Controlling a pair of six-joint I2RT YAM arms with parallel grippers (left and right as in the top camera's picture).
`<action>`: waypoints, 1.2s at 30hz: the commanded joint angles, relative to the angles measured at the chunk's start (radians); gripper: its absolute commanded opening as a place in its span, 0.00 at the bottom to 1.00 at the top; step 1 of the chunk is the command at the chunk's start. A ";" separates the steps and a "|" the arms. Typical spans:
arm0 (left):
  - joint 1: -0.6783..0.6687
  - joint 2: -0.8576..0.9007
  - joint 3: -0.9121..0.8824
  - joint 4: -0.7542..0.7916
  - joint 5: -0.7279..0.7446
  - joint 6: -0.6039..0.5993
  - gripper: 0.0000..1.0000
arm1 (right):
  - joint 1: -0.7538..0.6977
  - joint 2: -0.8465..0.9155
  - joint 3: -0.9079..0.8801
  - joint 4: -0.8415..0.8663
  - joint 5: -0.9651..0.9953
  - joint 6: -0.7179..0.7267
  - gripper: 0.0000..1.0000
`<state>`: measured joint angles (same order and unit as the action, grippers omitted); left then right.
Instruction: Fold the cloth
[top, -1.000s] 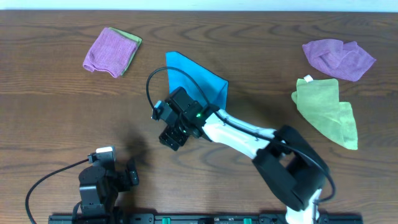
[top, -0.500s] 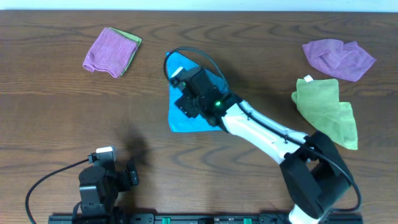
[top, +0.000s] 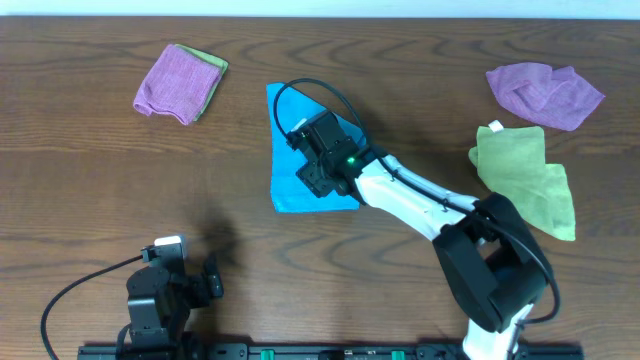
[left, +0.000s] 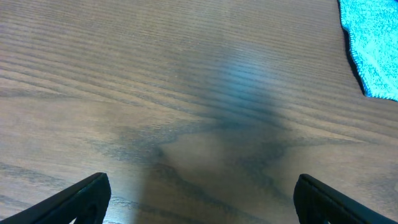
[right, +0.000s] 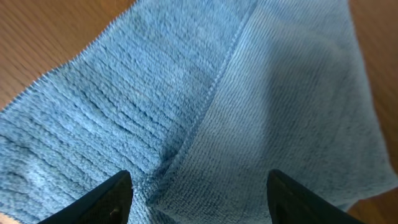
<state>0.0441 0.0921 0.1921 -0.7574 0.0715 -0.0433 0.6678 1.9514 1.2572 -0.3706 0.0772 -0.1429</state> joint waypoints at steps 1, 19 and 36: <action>0.000 -0.005 -0.021 -0.016 -0.004 0.021 0.95 | -0.003 0.033 -0.002 -0.006 -0.007 0.009 0.68; 0.000 -0.005 -0.021 -0.016 -0.004 0.021 0.95 | -0.016 0.042 0.058 0.019 0.362 0.014 0.01; 0.000 -0.005 -0.021 -0.016 -0.004 0.021 0.95 | -0.342 0.040 0.087 0.317 0.543 0.003 0.14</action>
<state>0.0441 0.0925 0.1921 -0.7574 0.0715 -0.0433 0.3687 1.9957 1.3293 -0.0856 0.5816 -0.1345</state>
